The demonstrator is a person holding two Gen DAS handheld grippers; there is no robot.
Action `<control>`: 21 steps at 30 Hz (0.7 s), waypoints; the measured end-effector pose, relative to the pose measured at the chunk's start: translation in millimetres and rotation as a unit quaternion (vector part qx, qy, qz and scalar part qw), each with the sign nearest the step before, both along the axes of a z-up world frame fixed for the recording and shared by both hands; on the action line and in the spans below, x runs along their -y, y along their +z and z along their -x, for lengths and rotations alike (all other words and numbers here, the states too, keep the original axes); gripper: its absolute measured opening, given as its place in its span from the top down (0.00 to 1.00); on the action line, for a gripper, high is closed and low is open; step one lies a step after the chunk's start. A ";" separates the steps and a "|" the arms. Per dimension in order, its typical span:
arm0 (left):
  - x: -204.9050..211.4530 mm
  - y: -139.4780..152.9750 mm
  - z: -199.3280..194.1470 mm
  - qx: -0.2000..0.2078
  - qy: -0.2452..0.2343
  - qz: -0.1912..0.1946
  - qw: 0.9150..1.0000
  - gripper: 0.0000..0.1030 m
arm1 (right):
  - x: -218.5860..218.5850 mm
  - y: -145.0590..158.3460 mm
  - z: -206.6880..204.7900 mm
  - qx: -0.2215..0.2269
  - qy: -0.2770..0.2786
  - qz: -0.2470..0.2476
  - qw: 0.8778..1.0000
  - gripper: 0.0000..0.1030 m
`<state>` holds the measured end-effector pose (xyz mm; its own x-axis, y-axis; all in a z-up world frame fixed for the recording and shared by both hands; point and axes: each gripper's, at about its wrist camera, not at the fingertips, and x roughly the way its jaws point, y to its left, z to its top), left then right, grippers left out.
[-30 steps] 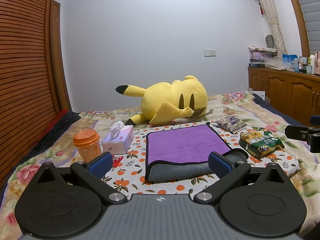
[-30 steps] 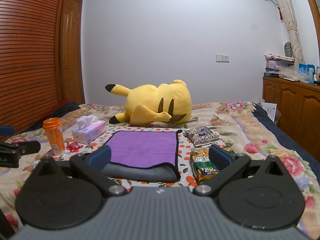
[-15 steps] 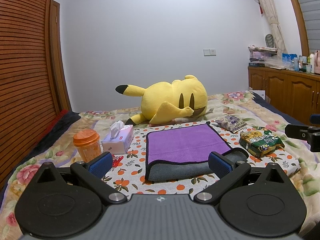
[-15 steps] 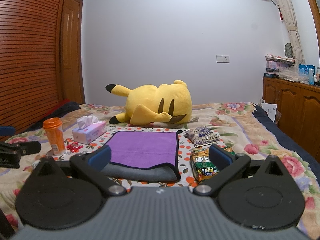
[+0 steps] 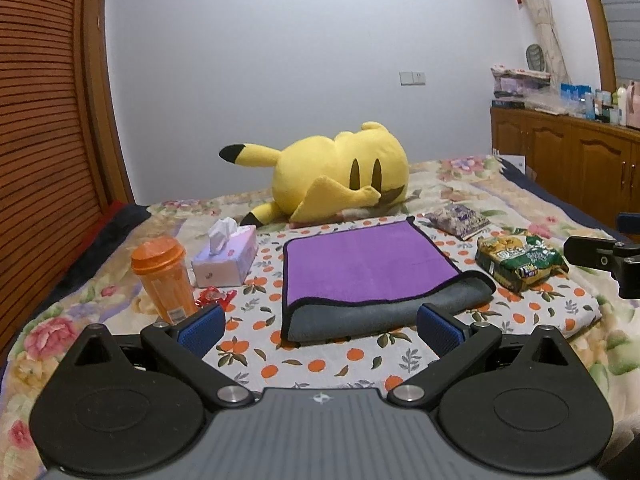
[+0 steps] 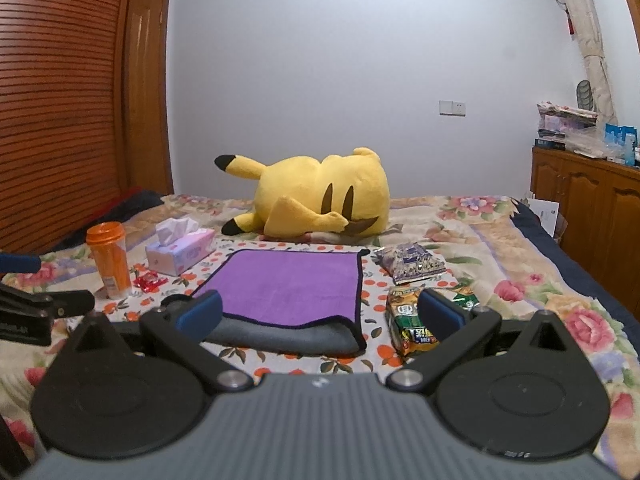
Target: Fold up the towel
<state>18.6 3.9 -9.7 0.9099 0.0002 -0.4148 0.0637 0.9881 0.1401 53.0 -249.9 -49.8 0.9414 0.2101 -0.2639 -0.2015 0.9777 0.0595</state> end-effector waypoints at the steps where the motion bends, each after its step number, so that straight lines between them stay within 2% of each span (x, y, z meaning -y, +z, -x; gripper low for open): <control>1: -0.2 -0.4 -1.2 -0.002 -0.001 -0.001 1.000 0.00 | 0.3 0.3 -0.3 -0.001 0.001 0.001 1.000 0.00; 21: 2.4 -11.7 -43.3 -0.034 -0.007 -0.021 0.999 0.00 | -6.6 -10.2 -28.4 -0.031 0.004 0.019 0.999 0.00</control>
